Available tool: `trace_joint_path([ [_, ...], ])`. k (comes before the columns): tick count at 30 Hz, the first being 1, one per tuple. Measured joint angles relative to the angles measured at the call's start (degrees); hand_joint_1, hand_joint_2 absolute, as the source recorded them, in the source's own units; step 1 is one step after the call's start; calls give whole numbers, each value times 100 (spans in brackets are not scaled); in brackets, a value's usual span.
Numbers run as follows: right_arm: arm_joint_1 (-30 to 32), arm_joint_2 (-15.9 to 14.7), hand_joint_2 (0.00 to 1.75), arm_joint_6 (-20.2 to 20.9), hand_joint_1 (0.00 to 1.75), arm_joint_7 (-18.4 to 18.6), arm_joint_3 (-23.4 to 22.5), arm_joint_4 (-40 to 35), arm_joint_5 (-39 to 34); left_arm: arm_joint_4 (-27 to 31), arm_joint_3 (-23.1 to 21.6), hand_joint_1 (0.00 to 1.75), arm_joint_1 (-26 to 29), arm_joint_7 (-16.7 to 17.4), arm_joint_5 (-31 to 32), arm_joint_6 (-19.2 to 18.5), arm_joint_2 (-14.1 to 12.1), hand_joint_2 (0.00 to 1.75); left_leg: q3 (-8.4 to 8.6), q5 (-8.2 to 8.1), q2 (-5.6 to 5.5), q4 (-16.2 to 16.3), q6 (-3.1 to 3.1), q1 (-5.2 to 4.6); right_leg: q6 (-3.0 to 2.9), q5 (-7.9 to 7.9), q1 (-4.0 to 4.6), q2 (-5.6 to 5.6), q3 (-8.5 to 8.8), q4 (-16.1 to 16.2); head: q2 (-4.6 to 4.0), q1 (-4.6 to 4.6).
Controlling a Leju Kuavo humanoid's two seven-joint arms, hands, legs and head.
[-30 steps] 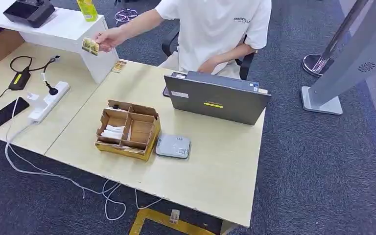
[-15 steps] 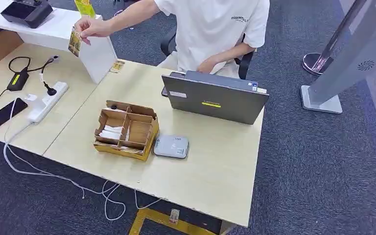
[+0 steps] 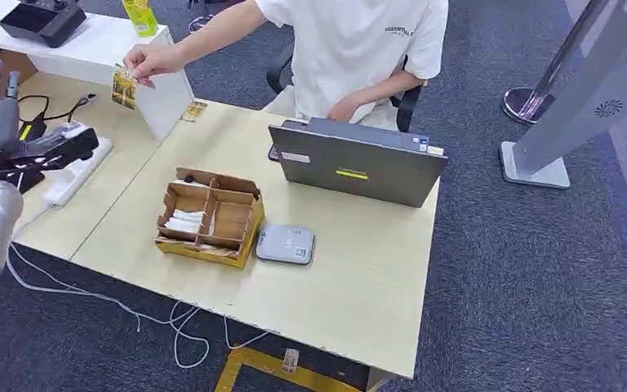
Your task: Pass the card to the sensor for recognition and then transmit it.
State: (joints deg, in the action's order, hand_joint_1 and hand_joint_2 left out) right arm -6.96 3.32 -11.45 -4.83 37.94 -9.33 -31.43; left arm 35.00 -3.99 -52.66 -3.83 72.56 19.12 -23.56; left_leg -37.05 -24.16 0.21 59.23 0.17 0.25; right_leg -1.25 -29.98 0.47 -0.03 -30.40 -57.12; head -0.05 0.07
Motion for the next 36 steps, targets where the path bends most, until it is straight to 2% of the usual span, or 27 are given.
trace_joint_path([
  [3, -1, -7, 0, -5, 0, 15, 4, 0, -5, -208, -230, 0, -85, 96, 177, 2, 63, 0, 0, 0, 0, 0, 0, 0, 0, 0, 0, 0, 0, 0, -2, 2],
  [9, 2, -15, 0, -2, 0, 31, 4, 7, -64, -418, -392, 0, -134, 151, 252, 13, 164, 0, -1, 0, 1, 0, 0, -1, 0, 0, 0, 2, 0, 0, -2, 2],
  [26, 6, -35, 0, -2, 0, 39, 22, 24, -64, -615, -438, 0, -204, 136, 291, 88, 278, 0, 0, 0, 0, 0, 0, -1, 0, 0, 0, 1, -2, -1, -2, 2],
  [27, 5, -35, 0, -2, 0, 39, 24, 24, -64, -624, -438, 0, -205, 119, 296, 150, 312, 175, -1, 0, 0, 0, 0, -1, 0, 0, 0, 1, -1, -1, -2, 2],
  [30, 1, -35, 0, -2, 0, 39, 33, 24, -64, -645, -442, 0, -204, 138, 388, 387, 472, 175, 0, 0, -2, 1, 0, -3, 0, 0, -2, -2, 1, -1, -2, 2],
  [36, -10, -35, 0, -2, 0, 13, 35, 24, -79, -739, -543, 0, -205, 271, 604, 616, 850, 175, 0, 0, -3, 1, 1, -6, 3, 2, -4, -2, 2, -1, -2, 4],
])
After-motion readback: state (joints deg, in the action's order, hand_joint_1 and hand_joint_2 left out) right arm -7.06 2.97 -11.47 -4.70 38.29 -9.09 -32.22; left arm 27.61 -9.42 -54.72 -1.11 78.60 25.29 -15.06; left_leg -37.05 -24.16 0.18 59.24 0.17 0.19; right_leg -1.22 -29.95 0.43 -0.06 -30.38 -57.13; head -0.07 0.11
